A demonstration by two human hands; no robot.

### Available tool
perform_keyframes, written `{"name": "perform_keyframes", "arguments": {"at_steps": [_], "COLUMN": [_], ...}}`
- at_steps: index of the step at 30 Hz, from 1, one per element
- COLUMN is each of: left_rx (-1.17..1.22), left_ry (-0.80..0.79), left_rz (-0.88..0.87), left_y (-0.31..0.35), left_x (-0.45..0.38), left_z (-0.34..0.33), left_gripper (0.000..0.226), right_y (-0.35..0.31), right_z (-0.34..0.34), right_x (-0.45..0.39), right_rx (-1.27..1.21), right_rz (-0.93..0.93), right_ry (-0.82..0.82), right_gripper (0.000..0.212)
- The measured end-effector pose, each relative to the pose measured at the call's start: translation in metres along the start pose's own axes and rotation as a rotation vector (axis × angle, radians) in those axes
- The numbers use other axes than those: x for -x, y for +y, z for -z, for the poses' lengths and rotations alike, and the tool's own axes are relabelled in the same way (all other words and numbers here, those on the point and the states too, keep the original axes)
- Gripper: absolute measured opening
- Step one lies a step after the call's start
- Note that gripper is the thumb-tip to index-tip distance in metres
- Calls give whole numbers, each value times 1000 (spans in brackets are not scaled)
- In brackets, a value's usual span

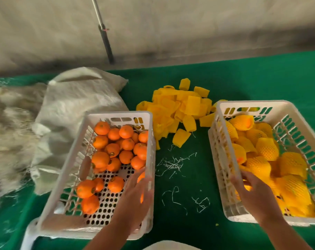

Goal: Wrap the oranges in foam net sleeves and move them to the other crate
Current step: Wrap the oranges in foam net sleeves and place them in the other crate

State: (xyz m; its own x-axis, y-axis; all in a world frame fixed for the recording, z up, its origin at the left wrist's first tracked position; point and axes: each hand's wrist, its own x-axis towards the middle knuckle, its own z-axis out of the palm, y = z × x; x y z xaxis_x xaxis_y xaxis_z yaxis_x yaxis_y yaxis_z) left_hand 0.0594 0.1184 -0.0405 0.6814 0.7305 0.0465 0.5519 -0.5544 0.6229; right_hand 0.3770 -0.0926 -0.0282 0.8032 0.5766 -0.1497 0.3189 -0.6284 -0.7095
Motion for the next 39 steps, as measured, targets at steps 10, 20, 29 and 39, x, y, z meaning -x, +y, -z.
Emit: {"name": "perform_keyframes", "arguments": {"at_steps": [10,20,29,39], "left_rx": [-233,-574,-416,13], "left_ry": [-144,-445,-359,-17], "left_rz": [200,275,335,324], "left_y": [-97,-150,-177,-132], "left_x": [-32,-49,-61,-73], "left_z": [39,30,10,34], "left_gripper": [30,60,48,68], "right_y": [-10,31,-32,-31], "right_z": [-3,5,-9,-20], "right_x": [-1,-11,7,-5], "right_rx": [218,338,345,354], "right_rz": [-73,-122,-154,-222], "right_ry": [-53,-11,-4,70], "right_gripper": [46,22,23,22]}}
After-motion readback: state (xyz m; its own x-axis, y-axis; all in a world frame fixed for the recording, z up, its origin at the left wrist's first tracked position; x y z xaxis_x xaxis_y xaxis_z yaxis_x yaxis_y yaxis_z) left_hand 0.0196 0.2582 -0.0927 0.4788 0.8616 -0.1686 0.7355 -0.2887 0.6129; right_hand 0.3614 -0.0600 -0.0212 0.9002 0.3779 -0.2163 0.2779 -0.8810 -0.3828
